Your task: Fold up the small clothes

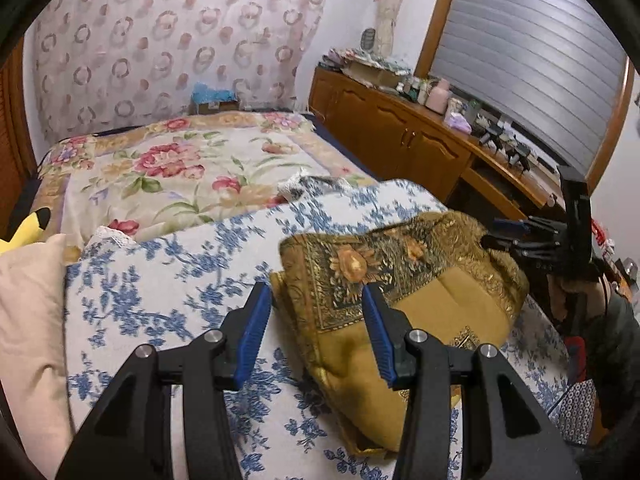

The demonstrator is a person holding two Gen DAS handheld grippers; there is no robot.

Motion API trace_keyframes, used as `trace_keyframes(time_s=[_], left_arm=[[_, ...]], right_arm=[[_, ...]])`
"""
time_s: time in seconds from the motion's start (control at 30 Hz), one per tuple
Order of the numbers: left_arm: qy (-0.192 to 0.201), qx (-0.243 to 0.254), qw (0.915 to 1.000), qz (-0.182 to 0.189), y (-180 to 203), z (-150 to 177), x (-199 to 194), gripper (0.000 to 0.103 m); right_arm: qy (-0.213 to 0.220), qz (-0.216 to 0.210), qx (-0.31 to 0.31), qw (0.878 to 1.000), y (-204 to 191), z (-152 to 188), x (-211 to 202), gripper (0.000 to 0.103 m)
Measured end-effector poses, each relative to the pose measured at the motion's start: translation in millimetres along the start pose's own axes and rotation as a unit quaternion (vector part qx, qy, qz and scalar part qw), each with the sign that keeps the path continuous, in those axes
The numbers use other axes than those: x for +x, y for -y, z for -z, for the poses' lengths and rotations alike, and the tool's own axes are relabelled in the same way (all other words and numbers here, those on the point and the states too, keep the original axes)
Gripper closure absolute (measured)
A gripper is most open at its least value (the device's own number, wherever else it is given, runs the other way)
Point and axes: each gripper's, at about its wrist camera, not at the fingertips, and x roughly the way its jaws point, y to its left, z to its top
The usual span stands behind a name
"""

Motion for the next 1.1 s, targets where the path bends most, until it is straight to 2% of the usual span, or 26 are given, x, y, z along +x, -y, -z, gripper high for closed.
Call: trace_keyframes(time_s=[0.17, 0.3, 0.47, 0.67, 1.03, 1.1], left_arm=[[-0.041, 0.003, 0.9990, -0.019, -1.7, 3.4, 32.2, 0.057], [-0.064, -0.002, 0.9976, -0.027, -10.4, 3.9, 53.8, 0.057], [-0.087, -0.017, 0.9959, -0.017, -18.5, 4.3, 71.9, 0.057], [-0.082, -0.013, 0.9964, -0.012, -15.2, 1.4, 75.4, 0.057], [-0.084, -0.012, 0.9964, -0.004, -17.7, -5.0, 80.6, 0.057], [-0.082, -0.011, 0.9966, -0.004, -17.6, -5.7, 81.4, 0.057]], right_arm=[[-0.017, -0.011, 0.028, 0.999, 10.9, 3.2, 12.9, 0.045], [-0.024, -0.013, 0.029, 0.999, 11.3, 7.0, 16.9, 0.040], [-0.027, -0.012, 0.035, 0.999, 12.8, 17.3, 9.5, 0.032], [-0.033, -0.026, 0.053, 0.998, 19.4, 31.7, 4.0, 0.029], [-0.044, -0.072, 0.074, 0.994, 27.3, 22.6, 26.6, 0.029], [-0.045, -0.078, 0.068, 0.994, 23.5, 20.5, 27.4, 0.032]])
